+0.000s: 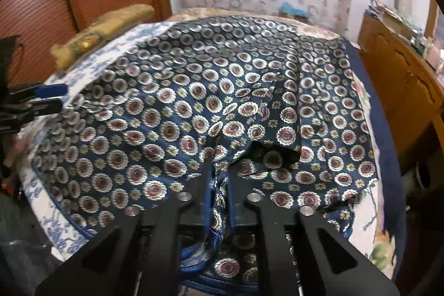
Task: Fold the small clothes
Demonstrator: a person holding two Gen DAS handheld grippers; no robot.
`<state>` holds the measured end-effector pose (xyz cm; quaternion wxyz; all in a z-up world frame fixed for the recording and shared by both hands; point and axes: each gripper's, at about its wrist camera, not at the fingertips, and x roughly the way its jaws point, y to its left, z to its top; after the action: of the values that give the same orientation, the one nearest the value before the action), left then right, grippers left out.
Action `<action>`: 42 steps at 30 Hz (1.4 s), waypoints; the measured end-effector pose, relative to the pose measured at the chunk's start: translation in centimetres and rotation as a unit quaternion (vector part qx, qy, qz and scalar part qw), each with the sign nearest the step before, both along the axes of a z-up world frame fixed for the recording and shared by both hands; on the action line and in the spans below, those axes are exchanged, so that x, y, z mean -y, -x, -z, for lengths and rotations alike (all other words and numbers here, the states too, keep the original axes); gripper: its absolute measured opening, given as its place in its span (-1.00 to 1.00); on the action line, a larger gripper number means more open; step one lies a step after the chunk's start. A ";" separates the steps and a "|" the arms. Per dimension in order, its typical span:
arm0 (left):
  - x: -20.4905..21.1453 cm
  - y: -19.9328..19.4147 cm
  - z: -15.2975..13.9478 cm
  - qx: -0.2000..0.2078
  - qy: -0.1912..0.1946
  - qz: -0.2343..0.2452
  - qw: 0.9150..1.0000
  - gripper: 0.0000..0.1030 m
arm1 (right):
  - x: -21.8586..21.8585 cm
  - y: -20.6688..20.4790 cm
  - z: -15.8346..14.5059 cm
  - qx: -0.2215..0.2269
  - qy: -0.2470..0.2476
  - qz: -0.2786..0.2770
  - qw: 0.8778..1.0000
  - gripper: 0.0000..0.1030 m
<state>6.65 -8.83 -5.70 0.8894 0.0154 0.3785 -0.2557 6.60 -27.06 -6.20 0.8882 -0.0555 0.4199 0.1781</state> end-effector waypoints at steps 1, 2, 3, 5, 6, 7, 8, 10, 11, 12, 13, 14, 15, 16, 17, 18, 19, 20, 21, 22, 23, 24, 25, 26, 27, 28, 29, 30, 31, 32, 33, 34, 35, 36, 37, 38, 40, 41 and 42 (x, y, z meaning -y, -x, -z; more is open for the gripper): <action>0.1 0.0 0.0 0.000 0.000 0.001 1.000 -0.05 | 0.1 0.2 -0.2 0.008 -0.001 0.000 1.000 -0.94; 0.1 0.1 0.0 0.000 0.001 0.002 1.000 -0.05 | 0.3 0.4 -0.5 0.015 -0.004 0.004 1.000 -0.95; 0.3 0.1 0.0 0.000 0.001 0.003 1.000 -0.05 | 0.6 0.7 -0.9 0.020 -0.008 0.009 1.000 -0.96; 0.5 0.2 -0.2 0.000 0.000 0.007 1.000 -0.05 | 1.4 1.3 -1.7 0.032 -0.006 0.018 0.999 -0.96; 0.6 0.3 -0.2 0.001 0.000 0.008 1.000 -0.05 | 2.0 1.7 -2.1 0.039 -0.003 0.025 0.999 -0.96; 0.6 0.3 -0.4 0.003 0.000 0.009 1.000 -0.05 | 2.6 1.9 -2.5 0.042 -0.001 0.032 0.999 -0.96; 0.7 0.4 -0.5 0.004 0.002 0.011 1.000 -0.05 | 3.2 2.3 -2.8 0.042 -0.001 0.036 0.998 -0.96; 0.8 0.2 -0.8 0.006 0.004 0.013 1.000 -0.05 | 4.4 2.7 -3.2 0.043 0.004 0.047 0.998 -0.96; 0.9 0.1 -0.9 0.007 0.004 0.014 1.000 -0.05 | 5.0 2.9 -3.3 0.044 0.009 0.055 0.997 -0.96; 1.0 -0.1 -1.0 0.007 0.004 0.014 1.000 -0.05 | 5.4 3.1 -3.4 0.043 0.013 0.059 0.997 -0.96; 1.1 -0.4 -1.1 0.007 0.004 0.015 1.000 -0.05 | 5.7 3.2 -3.3 0.042 0.016 0.061 0.997 -0.96; 1.2 -0.7 -1.3 0.008 0.005 0.015 1.000 -0.05 | 5.9 3.2 -3.3 0.041 0.018 0.064 0.997 -0.95; 1.3 -1.1 -1.5 0.010 0.004 0.017 1.000 -0.05 | 6.0 3.2 -3.3 0.041 0.022 0.068 0.997 -0.94; 1.5 -1.6 -1.7 0.012 0.002 0.019 1.000 -0.05 | 6.0 3.0 -3.3 0.042 0.023 0.071 0.996 -0.93; 1.6 -2.2 -1.8 0.012 -0.003 0.020 1.000 -0.05 | 6.1 2.9 -3.3 0.041 0.020 0.071 0.996 -0.76; 1.9 -2.9 -2.1 0.015 -0.008 0.022 1.000 -0.05 | 6.1 2.3 -3.5 0.041 0.021 0.074 0.996 -0.54; 2.0 -3.6 -2.3 0.016 -0.009 0.024 1.000 -0.05 | 6.1 2.0 -3.8 0.042 0.024 0.076 0.996 -0.43; 2.2 -4.3 -2.4 0.015 -0.010 0.024 1.000 -0.05 | 6.1 1.5 -4.1 0.044 0.027 0.077 0.996 -0.32; 2.3 -5.3 -2.7 0.014 -0.010 0.023 1.000 -0.05 | 6.2 0.9 -4.5 0.047 0.026 0.076 0.996 -0.30; 2.4 -6.0 -2.8 0.014 -0.010 0.023 1.000 -0.05 | 6.3 0.4 -5.0 0.051 0.021 0.072 0.996 -0.29; 2.5 -7.1 -2.9 0.012 -0.013 0.020 1.000 -0.05 | 6.5 -0.2 -5.5 0.057 0.018 0.068 0.996 -0.25; 2.7 -7.8 -2.9 0.011 -0.016 0.018 1.000 -0.05 | 6.5 -1.1 -6.0 0.062 0.016 0.063 0.996 -0.22; 2.9 -8.6 -3.0 0.010 -0.018 0.017 1.000 -0.05 | 6.5 -2.2 -6.3 0.066 0.015 0.059 0.996 -0.22; 3.1 -9.6 -2.9 0.007 -0.021 0.014 1.000 -0.05 | 6.4 -3.4 -6.5 0.068 0.016 0.056 0.996 -0.21; 3.2 -10.2 -2.7 0.006 -0.023 0.011 1.000 -0.05 | 6.3 -4.7 -6.6 0.066 0.018 0.052 0.996 -0.21; 3.4 -11.1 -2.6 0.004 -0.028 0.008 1.000 -0.05 | 6.3 -6.3 -6.5 0.063 0.017 0.049 0.997 -0.21; 3.7 -11.9 -2.4 0.000 -0.033 0.006 0.999 -0.05 | 6.2 -7.7 -6.3 0.058 0.015 0.047 0.997 -0.21; 3.8 -12.6 -2.2 -0.003 -0.033 0.005 0.999 -0.05 | 6.2 -9.3 -6.0 0.051 0.011 0.043 0.998 -0.21; 3.9 -13.4 -1.9 -0.009 -0.032 0.003 0.999 -0.06 | 6.2 -10.8 -5.6 0.041 0.007 0.040 0.998 -0.21; 4.0 -14.1 -1.7 -0.014 -0.032 0.001 0.999 -0.05 | 6.2 -12.2 -5.2 0.032 0.005 0.040 0.999 -0.21; 4.0 -14.8 -1.4 -0.020 -0.033 -0.001 0.999 -0.05 | 6.3 -13.7 -4.6 0.023 0.007 0.039 0.999 -0.21; 4.1 -15.6 -1.1 -0.025 -0.036 -0.003 0.999 -0.05 | 6.4 -14.8 -4.1 0.016 0.009 0.038 0.999 -0.21; 4.1 -16.2 -0.9 -0.028 -0.038 -0.005 0.999 -0.06 | 6.4 -15.9 -3.6 0.007 0.010 0.039 0.999 -0.21; 4.2 -17.1 -0.7 -0.033 -0.038 -0.006 0.999 -0.05 | 6.5 -16.9 -3.1 -0.002 0.007 0.039 0.999 -0.21; 4.2 -17.7 -0.5 -0.037 -0.036 -0.007 0.999 -0.05 | 6.6 -17.7 -2.8 -0.011 0.003 0.037 0.999 -0.21; 4.1 -18.5 -0.3 -0.044 -0.031 -0.008 0.999 -0.05 | 6.7 -18.4 -2.5 -0.020 -0.002 0.032 0.999 -0.21; 4.2 -19.5 0.0 -0.052 -0.022 -0.008 0.998 -0.06 | 6.7 -19.2 -2.1 -0.027 -0.014 0.025 0.999 -0.21; 4.2 -20.0 0.1 -0.056 -0.020 -0.007 0.998 -0.06 | 6.7 -19.5 -1.8 -0.031 -0.020 0.020 0.999 -0.21; 4.2 -20.6 0.4 -0.059 -0.016 -0.005 0.998 -0.06 | 6.7 -19.7 -1.6 -0.036 -0.024 0.016 0.999 -0.21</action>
<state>27.27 -13.04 -6.10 0.8663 0.0125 0.4347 -0.2459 26.34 -33.74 -4.64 0.8763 -0.0209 0.4479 0.1761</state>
